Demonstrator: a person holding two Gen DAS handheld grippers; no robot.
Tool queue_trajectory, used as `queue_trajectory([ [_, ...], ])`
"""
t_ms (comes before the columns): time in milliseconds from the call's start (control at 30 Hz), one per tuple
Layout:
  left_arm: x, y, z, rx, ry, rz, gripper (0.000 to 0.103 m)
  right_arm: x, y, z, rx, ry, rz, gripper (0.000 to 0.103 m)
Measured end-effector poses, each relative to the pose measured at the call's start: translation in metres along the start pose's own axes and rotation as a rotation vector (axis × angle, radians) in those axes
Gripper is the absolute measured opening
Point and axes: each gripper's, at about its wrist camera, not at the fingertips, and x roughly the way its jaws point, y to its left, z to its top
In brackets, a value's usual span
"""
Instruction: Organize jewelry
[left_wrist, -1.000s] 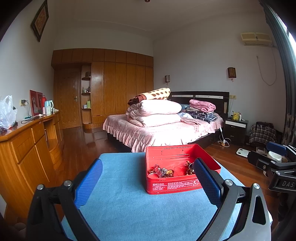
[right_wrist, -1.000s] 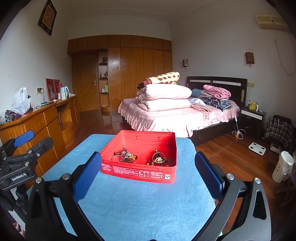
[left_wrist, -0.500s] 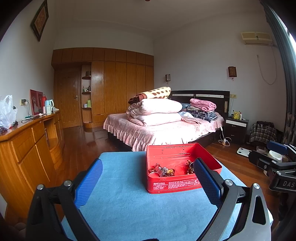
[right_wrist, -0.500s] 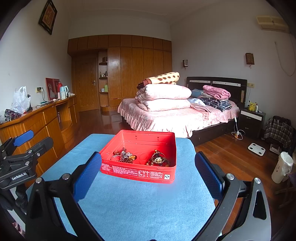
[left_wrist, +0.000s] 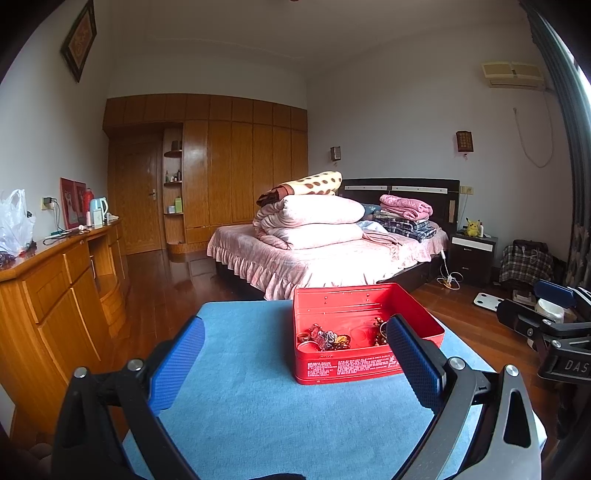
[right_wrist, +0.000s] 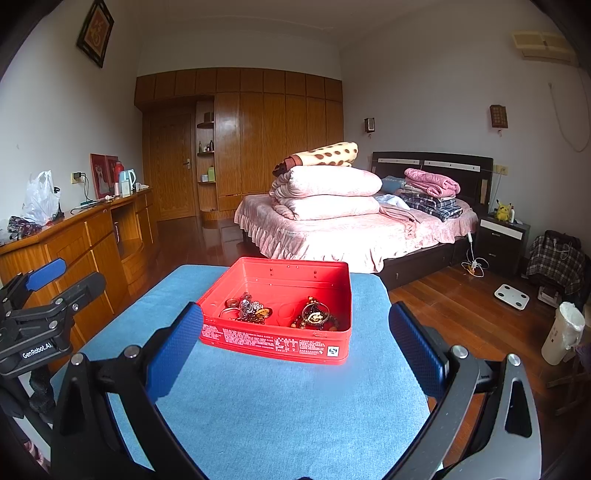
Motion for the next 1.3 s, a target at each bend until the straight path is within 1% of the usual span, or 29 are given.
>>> queue_trajectory([
  [1300, 0.0045, 0.0008, -0.0040, -0.004, 0.012, -0.003, 0.097, 0.0019, -0.0023, -0.0026, -0.004, 0.001, -0.002, 0.098],
])
